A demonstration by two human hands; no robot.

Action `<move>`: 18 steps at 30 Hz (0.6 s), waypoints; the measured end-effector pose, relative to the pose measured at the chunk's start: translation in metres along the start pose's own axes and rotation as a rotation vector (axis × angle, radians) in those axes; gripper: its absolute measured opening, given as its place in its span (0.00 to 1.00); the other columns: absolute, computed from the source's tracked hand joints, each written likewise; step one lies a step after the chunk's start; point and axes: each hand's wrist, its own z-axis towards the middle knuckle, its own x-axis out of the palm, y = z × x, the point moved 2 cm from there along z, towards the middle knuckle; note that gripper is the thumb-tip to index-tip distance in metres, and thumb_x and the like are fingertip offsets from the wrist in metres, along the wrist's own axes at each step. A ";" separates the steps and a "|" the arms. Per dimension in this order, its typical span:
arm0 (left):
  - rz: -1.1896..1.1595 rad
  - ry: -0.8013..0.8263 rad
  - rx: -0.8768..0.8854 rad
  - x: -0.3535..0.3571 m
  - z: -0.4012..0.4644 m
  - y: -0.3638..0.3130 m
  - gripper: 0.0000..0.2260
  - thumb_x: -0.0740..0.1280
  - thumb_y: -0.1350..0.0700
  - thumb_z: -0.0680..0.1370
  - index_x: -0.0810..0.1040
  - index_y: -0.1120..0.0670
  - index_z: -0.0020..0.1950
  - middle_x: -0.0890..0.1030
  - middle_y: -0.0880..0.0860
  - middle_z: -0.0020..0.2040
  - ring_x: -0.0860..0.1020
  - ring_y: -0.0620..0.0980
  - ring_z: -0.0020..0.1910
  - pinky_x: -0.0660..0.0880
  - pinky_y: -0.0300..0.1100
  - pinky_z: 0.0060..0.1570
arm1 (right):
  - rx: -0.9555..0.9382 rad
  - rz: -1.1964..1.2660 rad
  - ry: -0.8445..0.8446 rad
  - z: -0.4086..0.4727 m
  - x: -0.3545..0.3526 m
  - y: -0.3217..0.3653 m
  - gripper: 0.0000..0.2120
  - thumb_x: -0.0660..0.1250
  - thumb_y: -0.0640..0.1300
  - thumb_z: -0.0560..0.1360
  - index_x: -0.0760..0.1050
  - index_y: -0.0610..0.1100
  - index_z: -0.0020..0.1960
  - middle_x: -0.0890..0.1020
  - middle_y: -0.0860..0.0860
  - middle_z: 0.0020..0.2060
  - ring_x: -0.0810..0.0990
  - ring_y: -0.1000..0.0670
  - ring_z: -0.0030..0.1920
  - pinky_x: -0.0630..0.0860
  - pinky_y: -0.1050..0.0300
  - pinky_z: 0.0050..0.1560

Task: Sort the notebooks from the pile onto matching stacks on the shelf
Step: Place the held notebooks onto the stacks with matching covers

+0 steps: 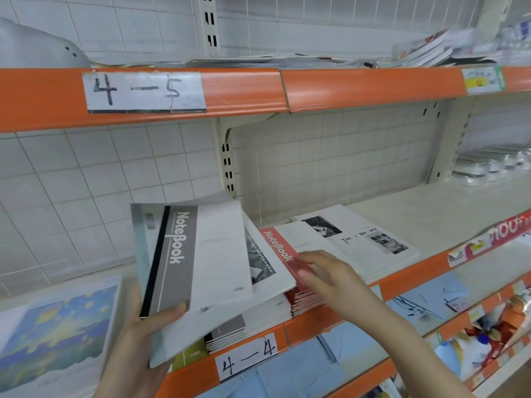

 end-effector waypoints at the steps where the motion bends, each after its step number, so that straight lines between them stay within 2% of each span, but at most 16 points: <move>1: -0.008 0.009 0.002 0.011 -0.004 -0.004 0.31 0.69 0.68 0.69 0.75 0.37 0.63 0.81 0.55 0.59 0.80 0.60 0.57 0.72 0.60 0.58 | 0.021 0.160 -0.049 -0.001 -0.003 0.010 0.21 0.58 0.58 0.76 0.74 0.51 0.64 0.76 0.59 0.62 0.73 0.63 0.61 0.69 0.66 0.62; 3: -0.001 0.041 0.000 0.026 -0.009 -0.007 0.30 0.68 0.69 0.66 0.77 0.40 0.60 0.83 0.57 0.54 0.80 0.63 0.54 0.74 0.59 0.55 | 0.071 0.359 -0.056 -0.002 -0.004 0.027 0.21 0.56 0.61 0.75 0.75 0.53 0.61 0.78 0.63 0.56 0.75 0.66 0.56 0.70 0.68 0.57; 4: 0.008 0.054 0.004 0.033 -0.012 -0.007 0.30 0.68 0.69 0.65 0.76 0.42 0.61 0.83 0.58 0.54 0.81 0.64 0.53 0.76 0.58 0.51 | 0.098 0.370 -0.018 -0.001 -0.001 0.032 0.18 0.57 0.61 0.76 0.73 0.53 0.60 0.78 0.64 0.54 0.75 0.66 0.54 0.70 0.67 0.55; 6: 0.002 0.056 0.007 0.037 -0.011 -0.003 0.31 0.68 0.68 0.65 0.75 0.43 0.63 0.84 0.57 0.52 0.83 0.60 0.47 0.81 0.52 0.39 | 0.154 0.335 0.050 0.004 0.011 0.038 0.15 0.62 0.58 0.76 0.68 0.55 0.61 0.76 0.64 0.54 0.75 0.65 0.53 0.71 0.65 0.54; 8: 0.026 0.069 0.034 0.045 -0.013 -0.003 0.30 0.68 0.67 0.65 0.74 0.42 0.62 0.85 0.54 0.50 0.84 0.56 0.45 0.81 0.45 0.34 | 0.207 0.373 0.047 0.007 0.021 0.038 0.21 0.67 0.55 0.74 0.65 0.55 0.64 0.76 0.61 0.56 0.76 0.61 0.55 0.73 0.63 0.52; 10: 0.063 0.123 0.061 0.052 -0.011 -0.005 0.29 0.68 0.64 0.66 0.74 0.39 0.61 0.85 0.50 0.50 0.84 0.53 0.45 0.80 0.42 0.34 | 0.262 0.477 0.010 0.007 0.022 0.035 0.20 0.69 0.51 0.74 0.67 0.51 0.63 0.78 0.57 0.55 0.78 0.59 0.53 0.74 0.66 0.45; 12: 0.100 0.135 0.091 0.055 -0.010 -0.010 0.28 0.67 0.62 0.68 0.72 0.37 0.62 0.85 0.47 0.51 0.84 0.50 0.46 0.80 0.42 0.36 | 0.336 0.576 -0.050 0.006 0.016 0.030 0.14 0.67 0.46 0.76 0.71 0.46 0.59 0.81 0.52 0.50 0.81 0.55 0.47 0.74 0.66 0.39; 14: 0.116 0.161 0.062 0.052 -0.008 -0.013 0.27 0.67 0.62 0.72 0.71 0.37 0.65 0.84 0.48 0.54 0.83 0.52 0.51 0.79 0.48 0.45 | 0.379 0.638 -0.110 0.007 0.010 0.023 0.08 0.66 0.43 0.77 0.73 0.44 0.55 0.81 0.45 0.49 0.82 0.48 0.48 0.76 0.58 0.43; 16: 0.143 0.115 0.049 0.044 -0.007 -0.018 0.27 0.67 0.63 0.74 0.71 0.37 0.66 0.83 0.49 0.55 0.82 0.56 0.52 0.77 0.53 0.47 | 0.392 0.695 -0.219 0.011 0.004 0.016 0.05 0.64 0.38 0.78 0.74 0.42 0.53 0.81 0.42 0.49 0.81 0.42 0.49 0.77 0.48 0.49; 18: 0.147 0.038 0.037 0.031 -0.006 -0.025 0.26 0.66 0.64 0.75 0.71 0.36 0.65 0.83 0.49 0.53 0.81 0.57 0.50 0.77 0.51 0.43 | 0.379 0.644 -0.357 0.016 -0.005 0.012 0.06 0.61 0.36 0.78 0.75 0.43 0.50 0.81 0.45 0.44 0.80 0.46 0.42 0.77 0.54 0.44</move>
